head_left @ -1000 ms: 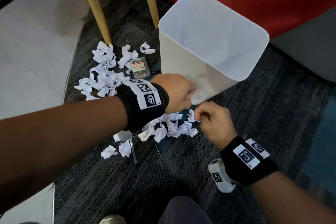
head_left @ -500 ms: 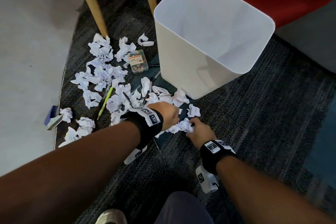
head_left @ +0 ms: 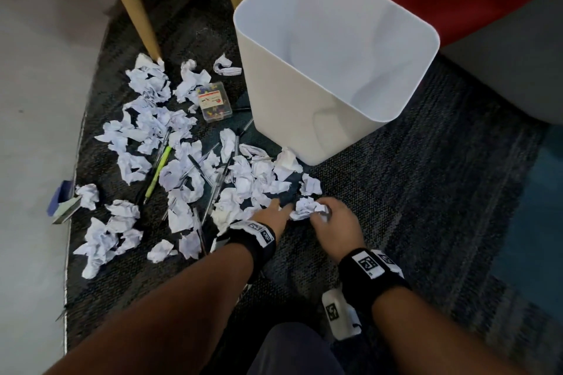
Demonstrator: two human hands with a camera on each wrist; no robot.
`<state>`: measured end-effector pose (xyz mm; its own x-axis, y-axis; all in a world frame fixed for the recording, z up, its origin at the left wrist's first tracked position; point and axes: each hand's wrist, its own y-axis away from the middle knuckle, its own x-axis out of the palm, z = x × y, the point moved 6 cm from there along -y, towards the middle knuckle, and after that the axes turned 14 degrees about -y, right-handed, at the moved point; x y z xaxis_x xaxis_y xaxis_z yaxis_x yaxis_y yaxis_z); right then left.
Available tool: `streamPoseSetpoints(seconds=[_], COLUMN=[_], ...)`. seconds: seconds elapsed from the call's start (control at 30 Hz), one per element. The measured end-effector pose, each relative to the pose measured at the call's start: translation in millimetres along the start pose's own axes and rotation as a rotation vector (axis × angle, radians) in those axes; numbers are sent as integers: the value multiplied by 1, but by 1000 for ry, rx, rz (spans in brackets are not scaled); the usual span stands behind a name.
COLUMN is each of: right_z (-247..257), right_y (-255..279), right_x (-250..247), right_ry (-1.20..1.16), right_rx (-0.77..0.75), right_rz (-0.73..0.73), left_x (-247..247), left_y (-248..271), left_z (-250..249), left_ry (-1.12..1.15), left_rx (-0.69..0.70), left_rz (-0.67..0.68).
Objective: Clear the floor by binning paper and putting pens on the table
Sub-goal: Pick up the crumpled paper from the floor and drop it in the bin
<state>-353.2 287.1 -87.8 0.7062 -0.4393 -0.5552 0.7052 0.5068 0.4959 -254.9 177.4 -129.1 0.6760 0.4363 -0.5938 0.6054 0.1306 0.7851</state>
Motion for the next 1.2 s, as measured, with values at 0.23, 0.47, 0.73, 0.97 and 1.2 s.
streamPoseSetpoints(seconds=[0.23, 0.47, 0.73, 0.97, 1.2], right_z=[5, 22, 83, 157, 224], right_y=[5, 9, 34, 47, 74], right_x=[-18, -23, -42, -77, -115], right_ry=[-109, -161, -356, -380, -438], right_rx=[-67, -165, -360, -488, -813], right_rz=[-101, -142, -242, -335, -522], left_x=[1, -41, -132, -191, -241], left_y=[7, 26, 93, 141, 176], left_z=[12, 14, 45, 66, 75], left_ry=[-32, -13, -3, -24, 81], left_rx=[-63, -3, 7, -38, -69], left_rz=[17, -52, -204, -321, -538])
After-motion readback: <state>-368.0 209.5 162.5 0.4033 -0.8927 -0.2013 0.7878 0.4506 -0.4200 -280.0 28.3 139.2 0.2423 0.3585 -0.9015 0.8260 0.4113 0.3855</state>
